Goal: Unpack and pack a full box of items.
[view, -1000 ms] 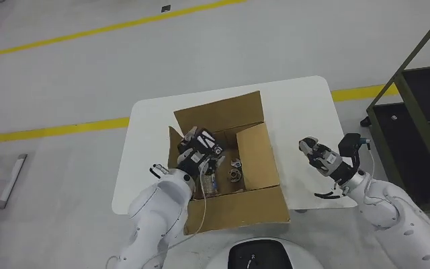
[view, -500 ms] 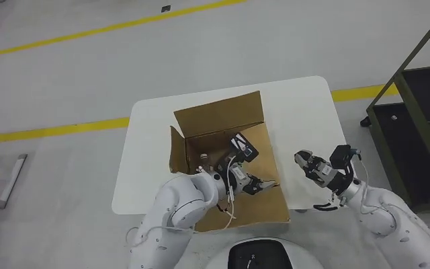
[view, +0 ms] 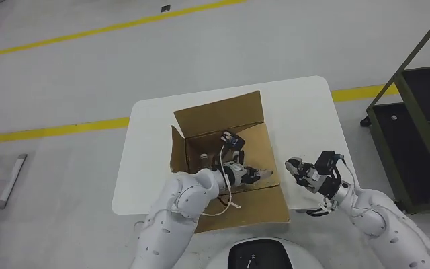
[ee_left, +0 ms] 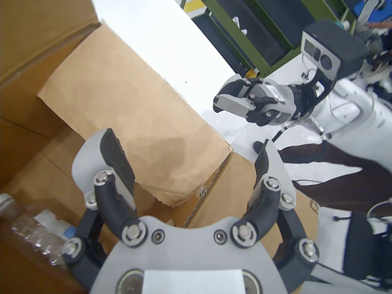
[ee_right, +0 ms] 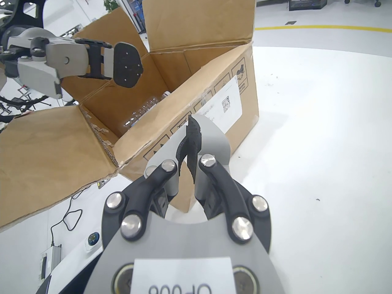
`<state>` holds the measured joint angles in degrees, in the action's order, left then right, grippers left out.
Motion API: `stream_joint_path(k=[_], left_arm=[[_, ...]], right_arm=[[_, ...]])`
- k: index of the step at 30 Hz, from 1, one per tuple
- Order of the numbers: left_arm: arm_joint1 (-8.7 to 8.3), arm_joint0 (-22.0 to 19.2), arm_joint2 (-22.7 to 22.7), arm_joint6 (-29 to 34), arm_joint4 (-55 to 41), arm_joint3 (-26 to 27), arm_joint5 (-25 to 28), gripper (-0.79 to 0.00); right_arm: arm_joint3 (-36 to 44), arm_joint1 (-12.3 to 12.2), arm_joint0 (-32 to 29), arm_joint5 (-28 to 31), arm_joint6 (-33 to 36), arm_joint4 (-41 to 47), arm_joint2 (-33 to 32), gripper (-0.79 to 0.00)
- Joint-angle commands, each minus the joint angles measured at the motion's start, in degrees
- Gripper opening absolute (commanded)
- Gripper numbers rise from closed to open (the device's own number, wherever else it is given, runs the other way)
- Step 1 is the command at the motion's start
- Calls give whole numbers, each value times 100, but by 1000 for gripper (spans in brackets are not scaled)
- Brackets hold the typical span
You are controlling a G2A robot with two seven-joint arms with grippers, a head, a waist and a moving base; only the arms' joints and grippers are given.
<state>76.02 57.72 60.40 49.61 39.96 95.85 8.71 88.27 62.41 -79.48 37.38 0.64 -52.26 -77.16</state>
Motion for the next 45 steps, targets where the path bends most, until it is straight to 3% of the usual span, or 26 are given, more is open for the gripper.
stream_joint_path(k=[1,6,17,27,35,36,40,43,45], left_arm=[[28,-89,46,-40,-397,-350,-287,0],[91,-188,278,-130,-1819,-973,-507,0],[85,-375,146,-70,-1856,-1607,-398,0],[112,-439,54,188,-2651,-1531,-139,0],[61,-402,210,257,-2952,-877,-8,0],[60,-406,214,270,-3034,-759,12,0],[68,-532,124,368,-3213,-401,165,0],[88,-740,-59,311,-2952,-238,438,0],[121,-795,-268,152,-2836,-197,597,0]], right_arm=[[-54,15,44,-39,-6,-9,72,-785],[-166,43,132,-195,74,-137,216,-785],[-308,74,241,-139,112,-108,350,-785],[-331,81,262,-126,136,-92,355,-785],[-288,80,235,-332,32,104,188,-773],[-275,75,208,-397,8,205,105,-739],[-87,35,44,-533,70,876,-353,-453],[108,-11,-93,-563,228,1441,-782,-345],[258,-41,-207,-594,355,1787,-1064,-92]])
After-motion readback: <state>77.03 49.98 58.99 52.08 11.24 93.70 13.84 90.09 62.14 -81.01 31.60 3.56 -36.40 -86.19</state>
